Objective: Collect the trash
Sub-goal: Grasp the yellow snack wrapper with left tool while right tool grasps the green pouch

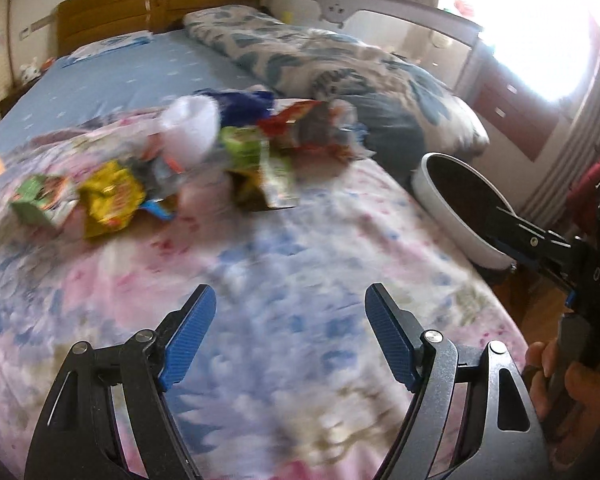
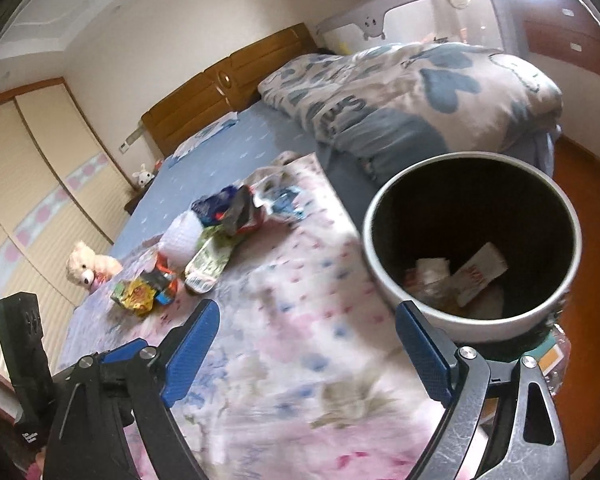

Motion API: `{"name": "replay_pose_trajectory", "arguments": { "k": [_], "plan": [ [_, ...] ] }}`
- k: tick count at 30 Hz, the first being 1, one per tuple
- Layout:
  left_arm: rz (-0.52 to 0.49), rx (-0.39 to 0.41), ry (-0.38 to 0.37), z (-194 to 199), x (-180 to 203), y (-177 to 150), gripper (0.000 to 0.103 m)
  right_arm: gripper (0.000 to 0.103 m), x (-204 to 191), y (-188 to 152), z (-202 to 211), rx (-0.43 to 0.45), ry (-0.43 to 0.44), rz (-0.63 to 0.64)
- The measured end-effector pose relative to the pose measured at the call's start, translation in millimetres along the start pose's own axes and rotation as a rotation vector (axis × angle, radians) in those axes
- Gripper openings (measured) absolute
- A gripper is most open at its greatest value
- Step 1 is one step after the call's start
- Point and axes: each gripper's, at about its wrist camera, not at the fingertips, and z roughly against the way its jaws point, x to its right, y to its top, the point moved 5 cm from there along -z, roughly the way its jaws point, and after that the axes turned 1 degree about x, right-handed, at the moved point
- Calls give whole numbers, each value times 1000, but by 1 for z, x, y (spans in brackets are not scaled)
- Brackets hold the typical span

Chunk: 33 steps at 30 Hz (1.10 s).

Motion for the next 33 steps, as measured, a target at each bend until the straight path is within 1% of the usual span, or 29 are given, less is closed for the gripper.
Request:
{"name": "replay_pose_trajectory", "arguments": {
  "k": [4, 6, 16, 17, 20, 26, 28, 30, 32, 33],
  "plan": [
    [33, 6, 24, 7, -22, -5, 79, 91, -18, -8, -14, -30, 7, 17],
    [53, 5, 33, 8, -32, -6, 79, 91, -27, -10, -20, -40, 24, 23],
    [150, 0, 73, 9, -80, -3, 79, 89, -68, -5, -49, -47, 38, 81],
    [155, -1, 78, 9, -85, -2, 79, 88, -70, -5, -51, -49, 39, 80],
    [171, -2, 88, 6, -98, 2, 79, 78, -81, -5, -65, -68, 60, 76],
    [188, -13, 112, -8, -119, 17, 79, 77, -100, 2, -92, -98, 79, 89],
    [196, -9, 116, -12, -125, 24, 79, 74, -107, 6, -102, -107, 90, 97],
    [203, -3, 118, -16, -131, 31, 79, 69, -114, 11, -116, -132, 111, 100],
    [209, -2, 119, -20, -136, 38, 79, 66, -118, 15, -129, -145, 106, 97],
    [213, -1, 116, -22, -138, 41, 79, 63, -118, 16, -132, -146, 104, 95]
  ]
}}
